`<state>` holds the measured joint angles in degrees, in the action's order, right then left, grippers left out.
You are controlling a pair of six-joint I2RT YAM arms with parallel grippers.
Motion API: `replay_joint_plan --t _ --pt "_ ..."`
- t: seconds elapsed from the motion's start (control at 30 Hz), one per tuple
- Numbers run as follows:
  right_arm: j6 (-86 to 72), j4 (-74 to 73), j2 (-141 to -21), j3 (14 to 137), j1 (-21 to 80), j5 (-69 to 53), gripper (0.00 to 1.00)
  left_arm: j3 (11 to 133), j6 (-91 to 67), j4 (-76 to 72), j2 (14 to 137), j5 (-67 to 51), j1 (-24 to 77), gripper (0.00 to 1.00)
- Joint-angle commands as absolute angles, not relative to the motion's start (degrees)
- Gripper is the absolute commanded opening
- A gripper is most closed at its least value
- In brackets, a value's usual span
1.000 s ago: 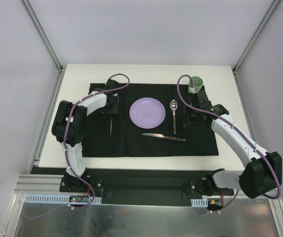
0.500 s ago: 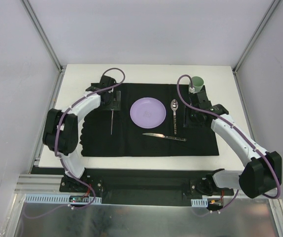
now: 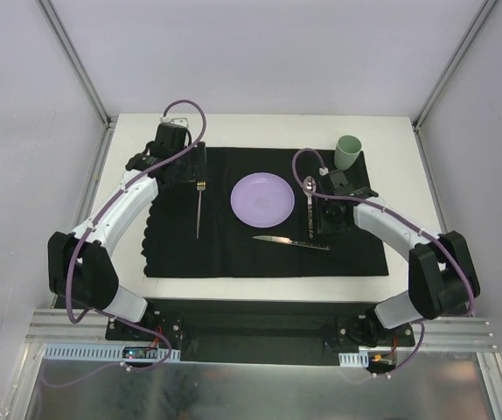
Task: Set the dinner table for one person
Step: Move the napkin to the center of the board.
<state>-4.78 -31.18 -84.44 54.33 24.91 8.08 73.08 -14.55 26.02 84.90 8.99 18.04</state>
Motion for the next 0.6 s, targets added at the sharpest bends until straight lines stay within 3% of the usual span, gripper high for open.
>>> replay_joint_plan --t 0.0,0.17,0.37,0.57 --pt "-0.8 -28.5 -84.0 55.1 29.0 9.8 0.41 71.7 -15.1 27.2 82.5 8.3 18.4 0.99" --pt "4.6 -29.1 -79.6 54.1 35.0 10.7 0.43 69.7 -15.3 27.1 81.2 8.3 18.3 0.99" --pt "11.4 -34.6 -80.8 59.4 36.5 11.1 0.62 69.3 -15.6 27.1 80.4 7.5 17.8 0.99" --pt "14.9 -35.4 -83.8 61.4 36.5 12.0 0.67 69.3 -14.9 27.1 80.0 6.5 17.7 0.99"
